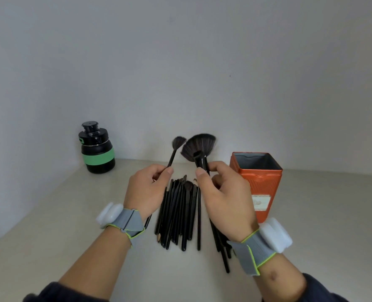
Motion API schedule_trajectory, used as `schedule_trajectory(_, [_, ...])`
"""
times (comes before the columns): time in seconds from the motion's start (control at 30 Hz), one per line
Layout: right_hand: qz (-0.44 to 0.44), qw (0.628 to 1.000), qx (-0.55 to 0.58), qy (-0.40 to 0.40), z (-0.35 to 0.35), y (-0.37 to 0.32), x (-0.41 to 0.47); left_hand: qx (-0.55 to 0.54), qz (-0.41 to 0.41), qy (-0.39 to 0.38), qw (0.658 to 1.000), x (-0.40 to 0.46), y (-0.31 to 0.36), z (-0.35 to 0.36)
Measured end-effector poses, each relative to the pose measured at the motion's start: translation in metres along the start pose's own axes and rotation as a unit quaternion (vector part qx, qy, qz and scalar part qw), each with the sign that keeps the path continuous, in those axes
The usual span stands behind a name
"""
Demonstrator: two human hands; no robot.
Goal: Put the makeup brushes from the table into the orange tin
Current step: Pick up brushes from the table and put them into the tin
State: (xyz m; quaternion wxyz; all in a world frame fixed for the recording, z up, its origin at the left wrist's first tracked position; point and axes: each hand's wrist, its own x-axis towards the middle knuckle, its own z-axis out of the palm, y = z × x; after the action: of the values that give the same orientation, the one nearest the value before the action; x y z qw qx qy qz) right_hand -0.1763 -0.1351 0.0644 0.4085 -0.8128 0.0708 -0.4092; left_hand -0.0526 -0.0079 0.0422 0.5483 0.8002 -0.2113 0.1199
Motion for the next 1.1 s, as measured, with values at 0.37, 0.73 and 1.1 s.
schedule_trajectory(0.37, [0.012,0.975,0.203,0.093,-0.08,0.002,0.007,-0.277,0.012,-0.024,0.96,-0.026,0.053,0.013])
schedule_trajectory(0.73, [-0.099,0.919,0.27,0.269,-0.092,-0.012,0.004,-0.47,0.103,0.091,0.872,-0.045,0.117,0.043])
schedule_trajectory(1.1, [-0.131,0.949,0.141,0.248,-0.082,0.003,0.01,-0.361,0.125,0.093,0.92,-0.048,0.119,0.063])
